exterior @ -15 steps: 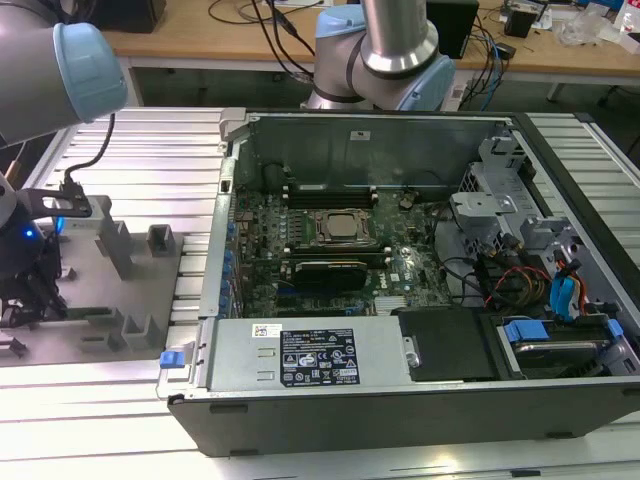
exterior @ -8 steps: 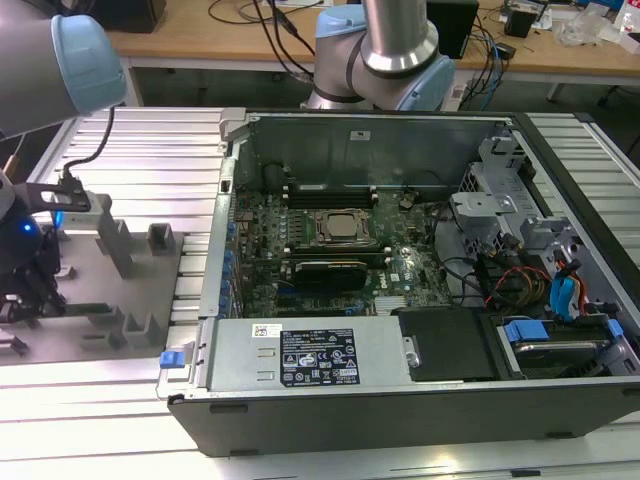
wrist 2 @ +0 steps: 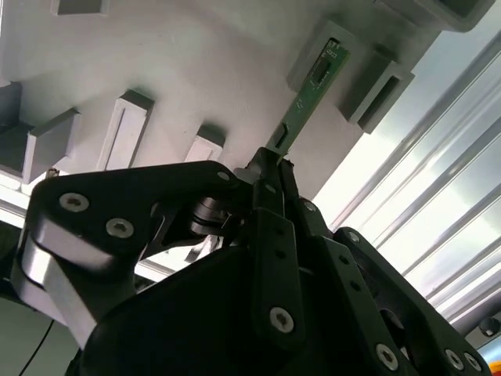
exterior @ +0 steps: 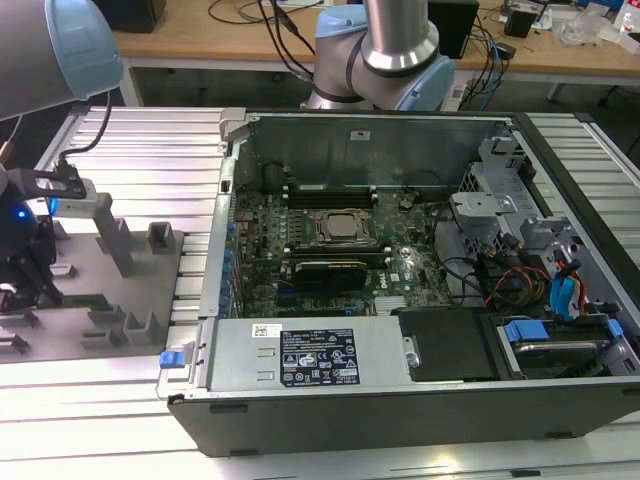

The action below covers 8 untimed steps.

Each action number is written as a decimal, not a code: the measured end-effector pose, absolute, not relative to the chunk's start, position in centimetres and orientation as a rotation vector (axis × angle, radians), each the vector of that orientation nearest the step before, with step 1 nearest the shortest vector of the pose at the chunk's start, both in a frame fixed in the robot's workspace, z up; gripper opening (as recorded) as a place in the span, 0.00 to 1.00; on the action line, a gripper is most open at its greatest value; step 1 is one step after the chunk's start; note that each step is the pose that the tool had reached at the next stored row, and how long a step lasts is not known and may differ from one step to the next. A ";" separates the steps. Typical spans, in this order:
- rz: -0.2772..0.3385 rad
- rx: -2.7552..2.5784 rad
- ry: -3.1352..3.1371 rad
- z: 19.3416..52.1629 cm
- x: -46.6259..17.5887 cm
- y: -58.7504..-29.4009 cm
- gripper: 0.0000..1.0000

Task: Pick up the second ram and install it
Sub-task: 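Pick up the second ram and move it above second insertion slot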

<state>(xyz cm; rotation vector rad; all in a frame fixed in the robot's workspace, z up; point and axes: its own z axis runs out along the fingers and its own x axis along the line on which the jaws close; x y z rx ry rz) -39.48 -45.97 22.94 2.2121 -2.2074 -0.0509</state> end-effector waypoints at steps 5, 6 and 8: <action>-0.051 2.212 -2.207 23.5 -39.5 -45.9 0.13; -0.051 2.212 -2.207 23.6 -39.5 -45.9 0.13; -0.051 2.212 -2.208 23.7 -39.5 -45.9 0.13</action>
